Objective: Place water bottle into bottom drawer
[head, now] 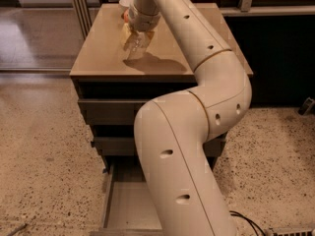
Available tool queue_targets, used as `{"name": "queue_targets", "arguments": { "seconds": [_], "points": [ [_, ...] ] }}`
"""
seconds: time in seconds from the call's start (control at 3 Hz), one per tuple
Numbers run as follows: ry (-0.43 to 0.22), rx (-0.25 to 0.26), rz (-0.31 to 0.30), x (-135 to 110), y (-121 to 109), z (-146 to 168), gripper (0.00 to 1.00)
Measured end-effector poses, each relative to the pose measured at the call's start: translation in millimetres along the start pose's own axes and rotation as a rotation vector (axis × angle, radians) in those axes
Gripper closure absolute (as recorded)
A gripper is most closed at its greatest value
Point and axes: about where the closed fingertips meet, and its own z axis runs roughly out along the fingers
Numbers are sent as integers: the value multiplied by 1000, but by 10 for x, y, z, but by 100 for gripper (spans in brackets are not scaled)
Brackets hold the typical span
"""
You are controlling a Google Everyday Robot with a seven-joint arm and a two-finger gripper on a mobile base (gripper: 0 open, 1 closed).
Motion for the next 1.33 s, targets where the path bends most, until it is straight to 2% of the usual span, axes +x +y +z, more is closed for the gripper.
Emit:
{"name": "queue_targets", "arguments": {
  "seconds": [0.33, 0.67, 1.0, 1.33],
  "points": [
    [-85, -88, -87, 97, -148, -492, 100],
    [-85, -88, -87, 97, -148, -492, 100],
    [-82, -74, -139, 82, -68, -604, 100],
    [-103, -96, -210, 231, -10, -1098, 100]
  ]
}}
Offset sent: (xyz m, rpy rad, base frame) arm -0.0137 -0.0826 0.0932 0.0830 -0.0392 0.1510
